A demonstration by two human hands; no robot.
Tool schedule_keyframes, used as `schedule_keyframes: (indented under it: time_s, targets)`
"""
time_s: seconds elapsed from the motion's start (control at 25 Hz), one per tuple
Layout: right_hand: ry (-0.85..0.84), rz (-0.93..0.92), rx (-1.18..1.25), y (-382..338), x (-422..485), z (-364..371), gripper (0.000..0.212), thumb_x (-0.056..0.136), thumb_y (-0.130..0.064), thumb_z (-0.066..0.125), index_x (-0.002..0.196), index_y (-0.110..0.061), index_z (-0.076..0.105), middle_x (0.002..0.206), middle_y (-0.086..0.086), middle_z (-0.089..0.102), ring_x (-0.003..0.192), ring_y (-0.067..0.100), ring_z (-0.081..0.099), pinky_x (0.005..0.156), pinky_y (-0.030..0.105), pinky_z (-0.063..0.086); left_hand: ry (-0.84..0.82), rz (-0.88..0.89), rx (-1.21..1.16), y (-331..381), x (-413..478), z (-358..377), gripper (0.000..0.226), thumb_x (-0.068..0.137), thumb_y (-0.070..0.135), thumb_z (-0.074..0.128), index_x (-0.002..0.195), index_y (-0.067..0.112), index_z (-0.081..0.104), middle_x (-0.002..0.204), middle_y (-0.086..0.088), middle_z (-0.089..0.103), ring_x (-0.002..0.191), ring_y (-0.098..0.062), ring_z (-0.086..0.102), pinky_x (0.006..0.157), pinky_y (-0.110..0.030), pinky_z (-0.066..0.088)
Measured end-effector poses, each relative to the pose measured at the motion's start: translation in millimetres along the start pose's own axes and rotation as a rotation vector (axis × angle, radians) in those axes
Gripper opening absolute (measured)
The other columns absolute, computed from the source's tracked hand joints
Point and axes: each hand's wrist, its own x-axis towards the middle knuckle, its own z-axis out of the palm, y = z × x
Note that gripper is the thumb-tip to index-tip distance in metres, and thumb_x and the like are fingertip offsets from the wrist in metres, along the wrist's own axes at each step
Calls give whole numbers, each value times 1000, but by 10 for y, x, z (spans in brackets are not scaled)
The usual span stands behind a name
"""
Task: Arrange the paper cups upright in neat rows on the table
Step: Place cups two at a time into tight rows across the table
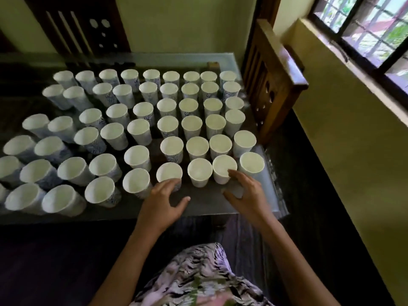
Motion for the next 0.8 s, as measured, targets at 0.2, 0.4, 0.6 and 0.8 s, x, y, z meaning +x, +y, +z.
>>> schedule_keyframes:
  time_s: [0.2, 0.4, 0.6, 0.8]
  targets:
    - [-33, -27, -7, 204, 159, -176, 53, 80, -24, 71, 129, -14, 51, 128, 7, 55, 113, 26, 54, 93, 36, 44, -1, 2, 15, 240, 185, 217, 52, 77, 27, 73, 123, 10, 57, 125, -7, 58, 118, -23, 51, 97, -30, 39]
    - [-17, 14, -19, 422, 398, -334, 56, 80, -22, 72, 130, -12, 50, 135, 8, 50, 119, 27, 49, 98, 31, 39, -31, 29, 21, 352, 540, 450, 54, 76, 28, 73, 125, 12, 56, 127, -7, 57, 118, -23, 51, 97, -32, 39]
    - [-45, 24, -86, 584, 619, -391, 61, 78, -28, 74, 131, -13, 48, 136, 7, 46, 120, 24, 46, 99, 33, 41, -85, 105, 91, 426, 797, 640, 59, 72, 28, 77, 123, 5, 56, 122, -14, 59, 116, -31, 53, 97, -39, 42]
    - [-97, 43, -106, 712, 713, -419, 66, 78, -32, 73, 134, -16, 44, 140, 5, 42, 122, 23, 44, 99, 35, 42, -158, 104, 147, 549, 972, 791, 69, 72, 37, 75, 130, 8, 50, 131, -11, 54, 123, -27, 47, 104, -36, 35]
